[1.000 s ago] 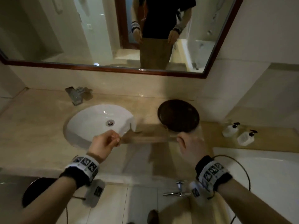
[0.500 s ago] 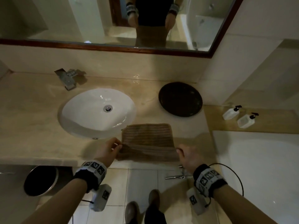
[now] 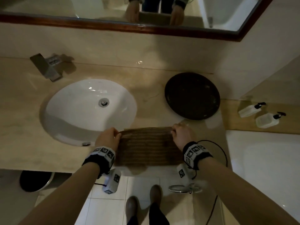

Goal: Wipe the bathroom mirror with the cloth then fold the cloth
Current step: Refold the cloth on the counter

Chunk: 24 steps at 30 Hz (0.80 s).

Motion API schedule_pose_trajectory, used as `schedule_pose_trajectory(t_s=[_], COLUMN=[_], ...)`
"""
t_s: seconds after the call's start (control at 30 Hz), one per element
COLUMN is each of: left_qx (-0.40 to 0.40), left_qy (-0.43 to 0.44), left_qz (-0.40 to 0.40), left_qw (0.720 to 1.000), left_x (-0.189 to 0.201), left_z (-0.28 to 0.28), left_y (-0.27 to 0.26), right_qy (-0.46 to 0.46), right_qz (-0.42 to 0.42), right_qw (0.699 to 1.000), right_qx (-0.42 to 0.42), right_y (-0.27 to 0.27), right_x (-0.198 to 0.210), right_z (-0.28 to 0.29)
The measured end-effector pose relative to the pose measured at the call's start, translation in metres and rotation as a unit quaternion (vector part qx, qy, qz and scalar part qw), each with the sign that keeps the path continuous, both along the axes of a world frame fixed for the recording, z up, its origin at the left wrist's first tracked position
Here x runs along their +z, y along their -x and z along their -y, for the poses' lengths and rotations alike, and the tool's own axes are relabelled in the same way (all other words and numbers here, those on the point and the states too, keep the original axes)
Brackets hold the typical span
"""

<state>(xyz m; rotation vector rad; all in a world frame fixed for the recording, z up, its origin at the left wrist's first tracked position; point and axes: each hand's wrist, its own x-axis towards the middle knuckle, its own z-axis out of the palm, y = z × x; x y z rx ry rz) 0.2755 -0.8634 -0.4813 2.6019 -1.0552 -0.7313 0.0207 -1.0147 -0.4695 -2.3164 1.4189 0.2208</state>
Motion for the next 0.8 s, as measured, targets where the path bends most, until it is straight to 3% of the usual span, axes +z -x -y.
schedule_pose_trajectory(t_s=[0.2, 0.3, 0.4, 0.5, 0.63, 0.8], left_qx=[-0.034, -0.008, 0.08, 0.139, 0.11, 0.059], left_qy=[-0.092, -0.056, 0.036, 0.086, 0.093, 0.043], left_qz=[0.09, 0.042, -0.03, -0.099, -0.091, -0.096], left_qw=[0.991, 0.998, 0.996, 0.982, 0.985, 0.993], left_x=[-0.013, -0.016, -0.014, -0.003, 0.004, 0.001], left_z=[0.005, 0.006, 0.004, 0.002, -0.001, -0.006], left_y=[0.001, -0.002, -0.002, 0.004, 0.003, -0.01], right_qy=[0.002, 0.018, 0.017, -0.072, -0.104, -0.048], right_qz=[0.066, 0.055, 0.086, 0.122, 0.077, 0.071], right_qw=[0.997, 0.997, 0.996, 0.986, 0.972, 0.971], right_qx=[-0.044, -0.051, 0.003, 0.092, 0.197, 0.222], right_y=[0.006, 0.005, -0.008, -0.039, -0.096, -0.119], right_x=[-0.017, -0.011, 0.01, 0.031, 0.024, -0.008], right_z=[-0.002, -0.007, -0.023, -0.061, -0.122, -0.158])
